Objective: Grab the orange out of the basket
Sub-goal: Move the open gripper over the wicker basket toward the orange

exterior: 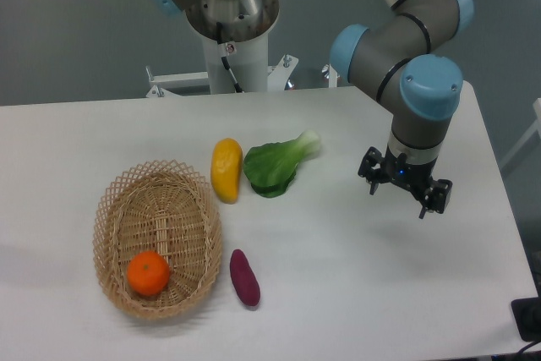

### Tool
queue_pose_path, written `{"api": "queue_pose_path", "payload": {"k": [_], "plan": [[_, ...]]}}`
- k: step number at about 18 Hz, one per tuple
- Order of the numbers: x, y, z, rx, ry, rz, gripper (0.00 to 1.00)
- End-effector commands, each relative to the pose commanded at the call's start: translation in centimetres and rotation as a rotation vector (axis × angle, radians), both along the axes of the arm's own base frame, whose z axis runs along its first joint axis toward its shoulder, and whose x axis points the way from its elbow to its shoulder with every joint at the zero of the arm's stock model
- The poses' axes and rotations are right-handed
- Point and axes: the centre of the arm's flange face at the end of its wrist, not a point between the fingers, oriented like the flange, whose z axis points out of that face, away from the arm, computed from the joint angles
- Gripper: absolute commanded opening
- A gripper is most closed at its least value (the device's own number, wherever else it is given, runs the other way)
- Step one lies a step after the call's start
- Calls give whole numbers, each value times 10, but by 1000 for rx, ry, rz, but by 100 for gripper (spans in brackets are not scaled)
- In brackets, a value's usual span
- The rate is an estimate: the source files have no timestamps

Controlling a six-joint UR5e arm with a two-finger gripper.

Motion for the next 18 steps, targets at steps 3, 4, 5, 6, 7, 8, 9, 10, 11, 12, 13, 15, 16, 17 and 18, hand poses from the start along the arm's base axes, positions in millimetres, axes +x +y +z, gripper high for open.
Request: {"api": "queue_pose_path", "payload": {"k": [3, 4, 5, 6, 7, 8, 9, 10, 11, 12, 13, 15, 16, 17, 18], "plan": [[16, 19, -2, 4, -9, 39, 100], [23, 26, -2, 10, -13, 71, 100], [26, 30, -2, 17, -14, 95, 100], [31, 37, -2, 28, -6, 98, 100], [36, 44, -2, 41, 5, 88, 100], [42, 51, -3, 49, 14, 81, 100], [55, 62, -6, 61, 13, 100, 100], [69, 74, -7, 69, 8, 133, 100], [78, 84, -8, 74, 2, 141, 100], [85, 92, -9, 75, -2, 140, 100], [98, 105, -11, 85, -13, 133, 100], [112, 119, -12, 100, -28, 144, 100], [123, 130, -11, 116, -43, 134, 100], [129, 135, -10, 128, -58, 127, 100], [139, 141, -11, 137, -72, 123, 100]]}}
